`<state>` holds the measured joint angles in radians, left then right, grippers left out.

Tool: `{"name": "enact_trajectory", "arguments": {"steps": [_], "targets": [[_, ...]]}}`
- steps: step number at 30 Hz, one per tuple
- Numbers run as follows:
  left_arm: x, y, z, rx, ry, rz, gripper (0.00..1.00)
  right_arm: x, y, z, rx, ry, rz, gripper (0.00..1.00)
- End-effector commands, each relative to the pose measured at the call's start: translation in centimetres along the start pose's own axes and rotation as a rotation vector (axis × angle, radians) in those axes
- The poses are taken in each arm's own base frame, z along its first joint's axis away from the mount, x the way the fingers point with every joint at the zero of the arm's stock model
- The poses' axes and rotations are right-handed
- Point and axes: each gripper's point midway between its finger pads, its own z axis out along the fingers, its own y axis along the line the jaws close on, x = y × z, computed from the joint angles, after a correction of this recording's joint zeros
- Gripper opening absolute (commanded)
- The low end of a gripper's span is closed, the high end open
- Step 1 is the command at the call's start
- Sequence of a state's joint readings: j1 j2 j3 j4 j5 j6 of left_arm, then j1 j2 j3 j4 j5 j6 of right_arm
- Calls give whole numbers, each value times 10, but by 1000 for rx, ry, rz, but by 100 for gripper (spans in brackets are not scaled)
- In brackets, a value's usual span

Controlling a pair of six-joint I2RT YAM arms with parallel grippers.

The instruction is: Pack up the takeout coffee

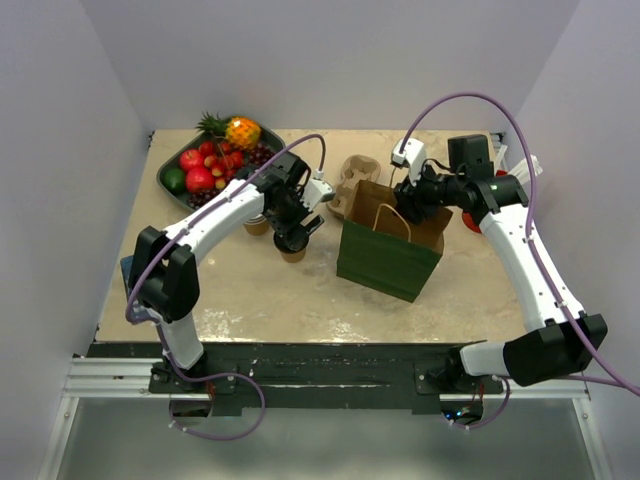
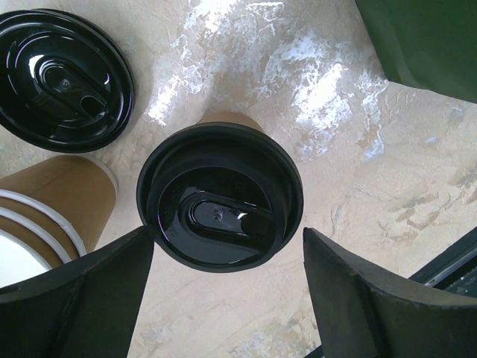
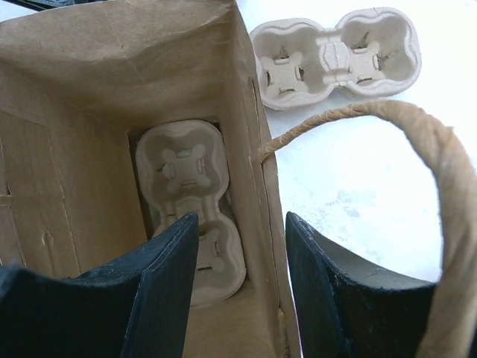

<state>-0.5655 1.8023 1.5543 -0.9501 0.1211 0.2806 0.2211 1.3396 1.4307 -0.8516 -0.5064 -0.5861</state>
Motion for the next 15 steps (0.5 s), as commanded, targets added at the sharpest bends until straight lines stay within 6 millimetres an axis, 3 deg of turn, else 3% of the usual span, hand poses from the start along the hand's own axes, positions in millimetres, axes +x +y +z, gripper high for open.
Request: {"name": "enact_trajectory", "arguments": {"steps": [1,10,15], "targets": [[-10,2,2,-5,-15,10,86,-15,-7,-8,34,-45,-29,54],[-23,4,-9,-12,-65,12,86,-13,-6,-7,30,-46,-23,53],[-19,2,-6,-5,-48,9,86,-14,-6,-7,25,-46,-23,54]]}}
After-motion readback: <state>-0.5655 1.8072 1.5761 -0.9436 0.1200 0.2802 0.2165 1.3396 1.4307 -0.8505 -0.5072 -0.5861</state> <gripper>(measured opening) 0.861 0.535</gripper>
